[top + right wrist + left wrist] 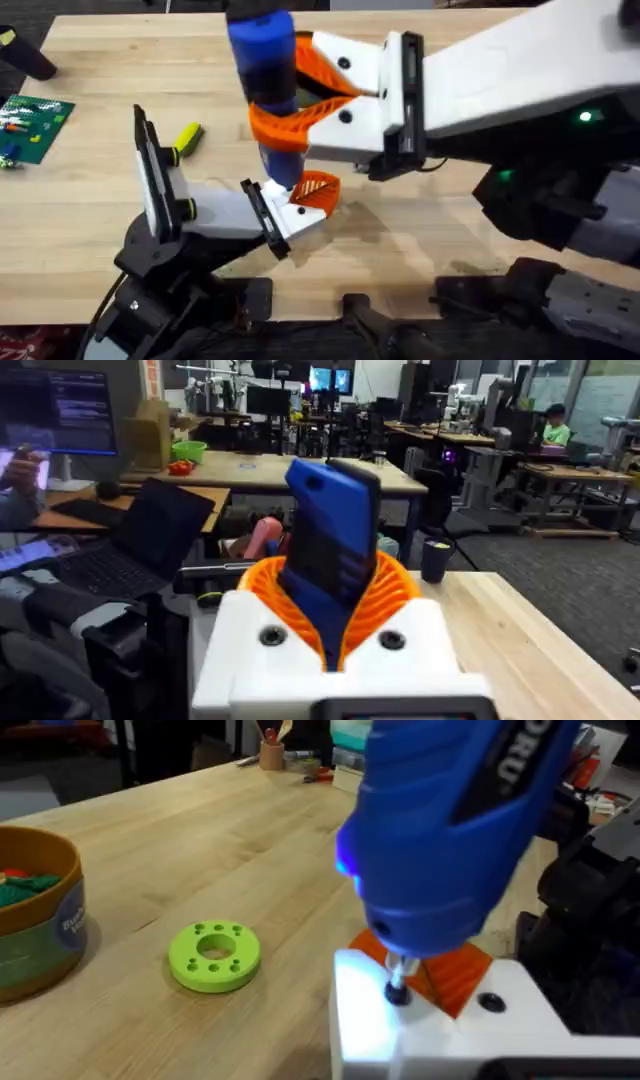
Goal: Pick up the gripper from the table and insert it into the empty holder that is missing its gripper. Then pick up a screw, insert it into the mounting hole, and use the screwdriver to tighten it. Finally, clean up the table by picking up the vegetable and placing it into the bucket.
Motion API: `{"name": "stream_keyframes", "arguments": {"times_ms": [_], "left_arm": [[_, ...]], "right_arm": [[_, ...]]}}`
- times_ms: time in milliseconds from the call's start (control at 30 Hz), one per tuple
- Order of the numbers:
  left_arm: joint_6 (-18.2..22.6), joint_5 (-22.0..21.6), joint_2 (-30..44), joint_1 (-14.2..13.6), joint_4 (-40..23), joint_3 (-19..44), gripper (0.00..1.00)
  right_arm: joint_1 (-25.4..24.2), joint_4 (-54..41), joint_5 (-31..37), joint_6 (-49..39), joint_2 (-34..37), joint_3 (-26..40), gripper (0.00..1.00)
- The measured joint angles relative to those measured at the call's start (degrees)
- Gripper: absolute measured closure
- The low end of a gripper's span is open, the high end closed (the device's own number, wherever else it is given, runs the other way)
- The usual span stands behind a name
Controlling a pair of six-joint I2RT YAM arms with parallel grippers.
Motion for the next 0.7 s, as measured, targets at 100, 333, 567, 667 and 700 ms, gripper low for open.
{"name": "stream_keyframes", "arguments": {"times_ms": [100, 333, 567, 667, 700], "left_arm": [[-0.08, 0.0, 0.01, 0.0, -0.54, -0.03, 0.985], [-0.17, 0.0, 0.07, 0.0, -0.72, -0.04, 0.985], [-0.17, 0.0, 0.07, 0.0, -0.72, -0.04, 0.986], [-0.17, 0.0, 0.07, 0.0, -0.72, -0.04, 0.985], [-0.17, 0.0, 0.07, 0.0, -0.72, -0.04, 0.986]], "right_arm": [[-0.9, 0.65, -0.07, 0.22, -0.01, 0.51, 0.947], [-1.93, 2.39, 0.74, -0.22, -0.28, 7.05, 0.947], [-2.64, -1.48, 0.71, -0.66, -1.08, 7.97, 0.947], [-2.65, -1.01, 0.7, 0.57, -1.02, 7.97, 0.947], [-2.65, -0.92, 0.69, 0.75, -1.01, 7.97, 0.947]]}}
